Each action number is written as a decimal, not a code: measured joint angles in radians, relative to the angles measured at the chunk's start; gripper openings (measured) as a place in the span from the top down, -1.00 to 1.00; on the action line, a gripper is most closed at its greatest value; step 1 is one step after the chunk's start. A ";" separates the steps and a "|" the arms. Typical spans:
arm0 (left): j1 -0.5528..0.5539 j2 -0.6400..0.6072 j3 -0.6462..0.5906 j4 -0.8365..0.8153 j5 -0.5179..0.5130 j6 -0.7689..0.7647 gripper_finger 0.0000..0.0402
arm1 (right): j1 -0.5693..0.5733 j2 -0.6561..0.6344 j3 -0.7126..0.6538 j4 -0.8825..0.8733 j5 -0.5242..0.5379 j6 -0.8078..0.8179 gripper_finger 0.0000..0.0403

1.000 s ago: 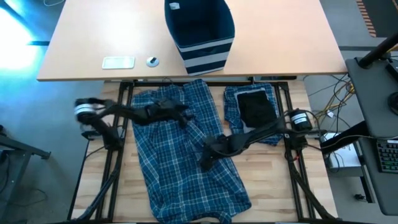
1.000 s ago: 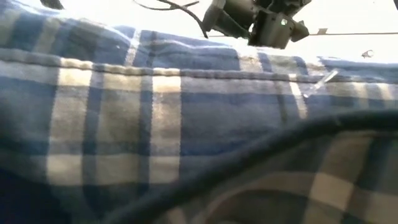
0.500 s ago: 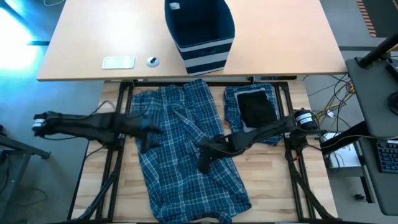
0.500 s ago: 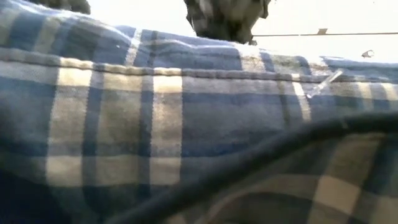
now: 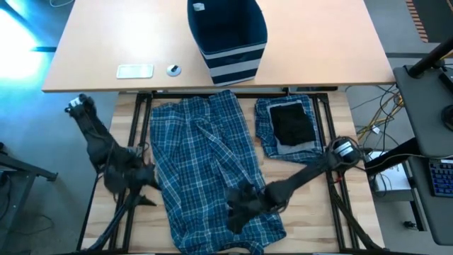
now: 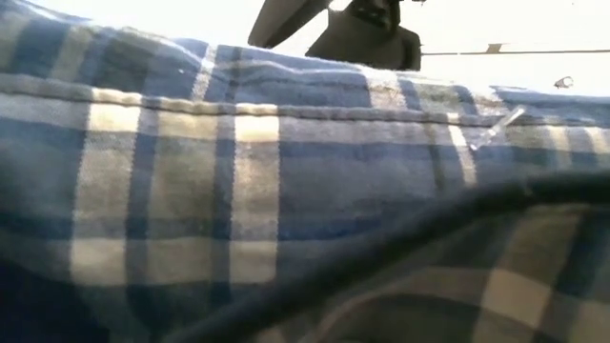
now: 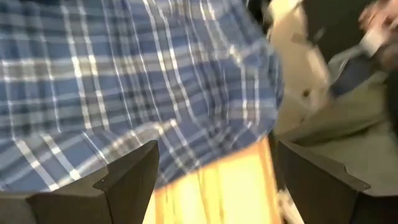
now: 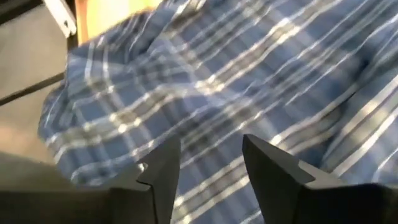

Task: Fold Laundry from Bin
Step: Fold the blue patterned long sleeve

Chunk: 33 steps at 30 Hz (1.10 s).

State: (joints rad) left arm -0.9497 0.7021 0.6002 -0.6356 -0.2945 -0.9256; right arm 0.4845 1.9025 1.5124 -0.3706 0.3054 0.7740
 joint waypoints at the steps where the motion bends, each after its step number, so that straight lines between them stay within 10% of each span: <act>1: -0.034 0.038 0.006 -0.003 -0.014 -0.009 -0.53 | 0.009 0.008 0.000 -0.002 -0.006 0.019 0.14; 21: -0.096 0.830 0.305 0.398 -0.027 0.415 -0.49 | 0.022 0.042 0.008 -0.071 -0.017 0.213 0.04; 33: -0.086 1.166 0.447 0.458 0.043 0.242 -0.32 | 0.051 0.041 0.039 -0.102 -0.149 0.268 0.04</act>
State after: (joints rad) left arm -1.0359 1.8682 1.0477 -0.1778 -0.2513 -0.6833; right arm 0.5351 1.9439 1.5514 -0.4722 0.1568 1.0422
